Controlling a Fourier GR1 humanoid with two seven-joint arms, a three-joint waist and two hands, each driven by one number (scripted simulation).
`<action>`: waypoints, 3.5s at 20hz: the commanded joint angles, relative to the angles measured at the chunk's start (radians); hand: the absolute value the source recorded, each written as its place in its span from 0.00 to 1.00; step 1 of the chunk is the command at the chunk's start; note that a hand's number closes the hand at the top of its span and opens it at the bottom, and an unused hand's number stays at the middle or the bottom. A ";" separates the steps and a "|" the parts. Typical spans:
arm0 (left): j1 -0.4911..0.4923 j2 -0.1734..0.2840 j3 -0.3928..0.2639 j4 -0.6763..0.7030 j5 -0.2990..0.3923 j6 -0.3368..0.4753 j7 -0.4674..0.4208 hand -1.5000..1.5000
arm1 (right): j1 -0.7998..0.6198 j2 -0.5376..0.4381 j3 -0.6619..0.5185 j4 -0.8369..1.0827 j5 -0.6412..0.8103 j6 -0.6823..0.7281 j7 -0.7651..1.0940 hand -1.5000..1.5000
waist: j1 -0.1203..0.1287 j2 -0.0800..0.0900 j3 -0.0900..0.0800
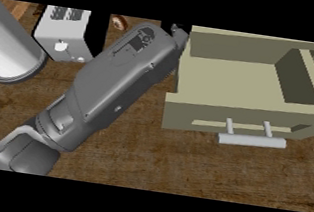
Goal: Pick up the can, place it into the drawer and close the drawer
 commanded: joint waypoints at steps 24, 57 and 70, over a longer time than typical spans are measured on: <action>-0.093 0.000 -0.309 0.231 0.327 0.140 -0.098 0.00 | -0.085 -0.001 0.059 -0.025 0.058 -0.043 0.061 0.00 | -0.047 0.016 0.001; -0.129 0.000 -0.325 0.182 0.507 0.186 -0.271 0.00 | -0.404 -0.074 0.403 -0.052 0.916 -0.008 -0.194 0.00 | 0.035 0.011 -0.001; -0.013 0.035 -0.325 0.112 0.420 0.175 -0.232 0.00 | -0.617 -0.090 0.695 0.364 1.440 -0.262 -0.328 0.00 | 0.082 -0.006 -0.001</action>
